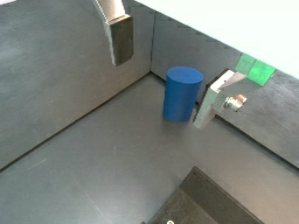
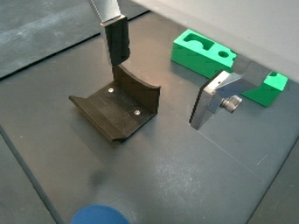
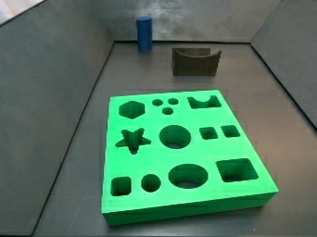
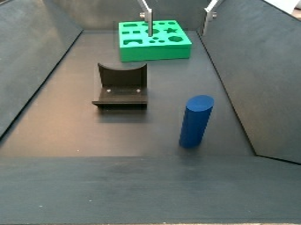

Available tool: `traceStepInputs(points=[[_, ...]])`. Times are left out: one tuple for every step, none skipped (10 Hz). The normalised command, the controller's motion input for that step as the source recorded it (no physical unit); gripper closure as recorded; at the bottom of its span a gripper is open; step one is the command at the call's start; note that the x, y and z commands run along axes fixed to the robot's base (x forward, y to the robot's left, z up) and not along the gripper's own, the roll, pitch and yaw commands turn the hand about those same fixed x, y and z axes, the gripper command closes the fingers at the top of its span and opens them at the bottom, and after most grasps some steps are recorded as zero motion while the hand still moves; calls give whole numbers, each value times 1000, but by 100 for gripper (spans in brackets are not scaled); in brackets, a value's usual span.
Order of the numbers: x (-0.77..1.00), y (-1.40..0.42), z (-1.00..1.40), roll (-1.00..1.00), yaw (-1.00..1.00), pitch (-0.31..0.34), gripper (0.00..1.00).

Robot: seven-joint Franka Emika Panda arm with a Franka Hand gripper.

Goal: Pick up the oval object. Move up. Move to above the board. Insert the oval object.
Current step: Pick up the oval object.

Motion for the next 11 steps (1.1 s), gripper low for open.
traceStepInputs(points=[[0,-37,-100,0,0,-4,0],[0,23,-331,-10,320,0,0],[-143,291,-366,-117,506,-73,0],[-183,489,-380,-173,606,-77,0],[-83,463,-420,-214,580,-90,0],[-89,517,-383,-200,546,-93,0],[-191,549,-400,-180,583,-97,0],[-169,537,-414,-183,589,-103,0],[-29,514,-360,-171,551,-79,0],[0,534,-340,-144,534,-54,0],[0,494,-346,-227,434,-51,0]])
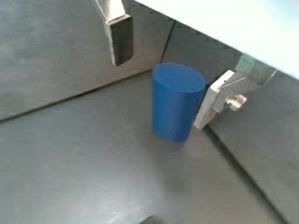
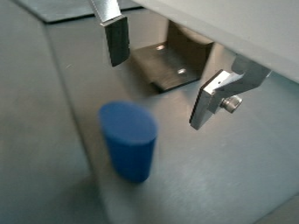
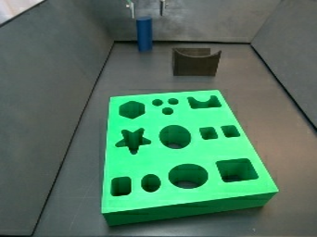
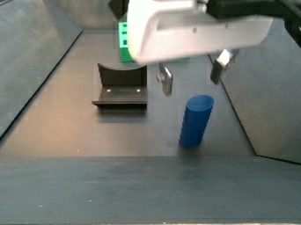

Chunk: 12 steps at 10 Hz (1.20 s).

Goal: Pick up the oval object. Move up. Move to above the board. Insert the oval object.
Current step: Pick up the oval object.

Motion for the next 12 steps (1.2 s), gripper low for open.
traceStepInputs(points=[[0,400,-363,-204,411,-27,0],[0,394,-394,-197,414,-47,0],[23,0,-51,0,94,27,0],[-57,0,-337,0,177,-76,0],[-89,0,-649,31,269,-86,0],[-103,0,-629,29,257,-84,0],[-43,83,-203,-3,197,-27,0],[0,0,0,0,0,0,0],[0,0,0,0,0,0,100],[0,0,0,0,0,0,100],[0,0,0,0,0,0,100],[0,0,0,0,0,0,100]])
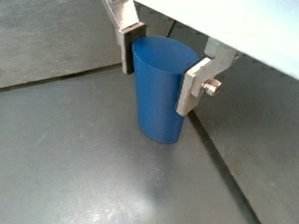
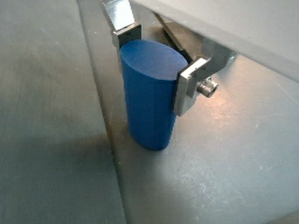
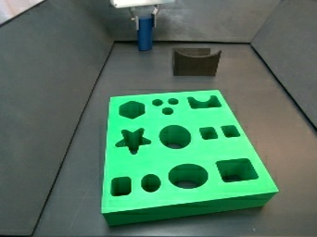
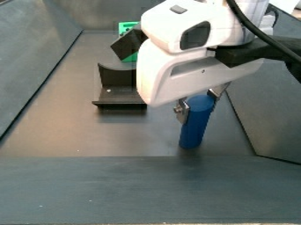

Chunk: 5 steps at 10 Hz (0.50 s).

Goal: Pick up the oval object. Move up. Move to above the board. Insert the oval object.
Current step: Pick up the oval object.

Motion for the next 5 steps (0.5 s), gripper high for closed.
traceStepInputs(points=[[0,0,0,0,0,0,100],[0,0,0,0,0,0,100],[0,0,0,0,0,0,100],[0,0,0,0,0,0,100],[0,0,0,0,0,0,100]])
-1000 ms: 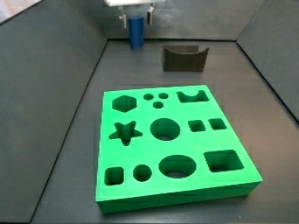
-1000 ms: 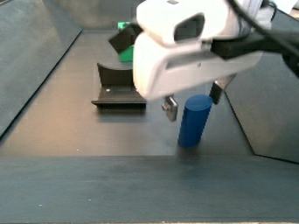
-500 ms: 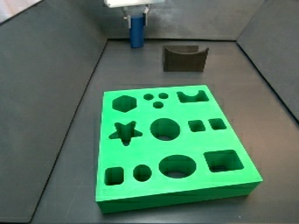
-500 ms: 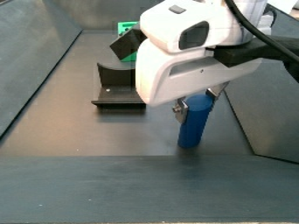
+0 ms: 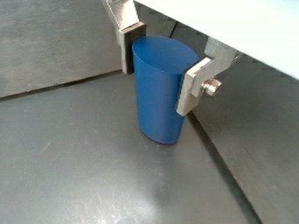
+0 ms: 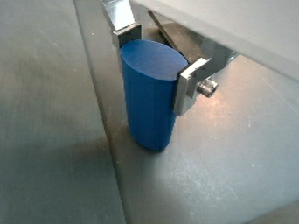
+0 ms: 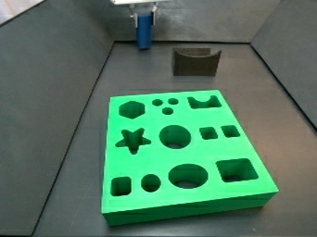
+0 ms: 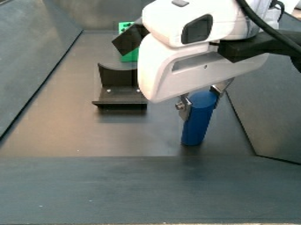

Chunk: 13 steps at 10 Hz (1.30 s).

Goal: Pick up the oval object. Move up. Move to above the board. Insert the oval object.
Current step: Pick up the oval object, then move up, then move to above the board.

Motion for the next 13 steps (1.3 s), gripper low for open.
traceStepInputs(points=[[0,0,0,0,0,0,100],[0,0,0,0,0,0,100],[0,0,833,0,0,0,100],[-41,48,847,-4,-47,3,100],[-77,26,733,-2,-54,32,100],[-64,14,658,12,-50,37,100],[-42,8,431,39,-34,56,100],[-32,3,284,53,-21,65,100],[-192,-37,1000,46,120,-234,100],[-197,-39,1000,50,126,-228,100],[-200,-41,1000,59,108,-188,100],[-182,-38,1000,73,74,-87,100],[-178,-37,1000,77,64,-38,100]])
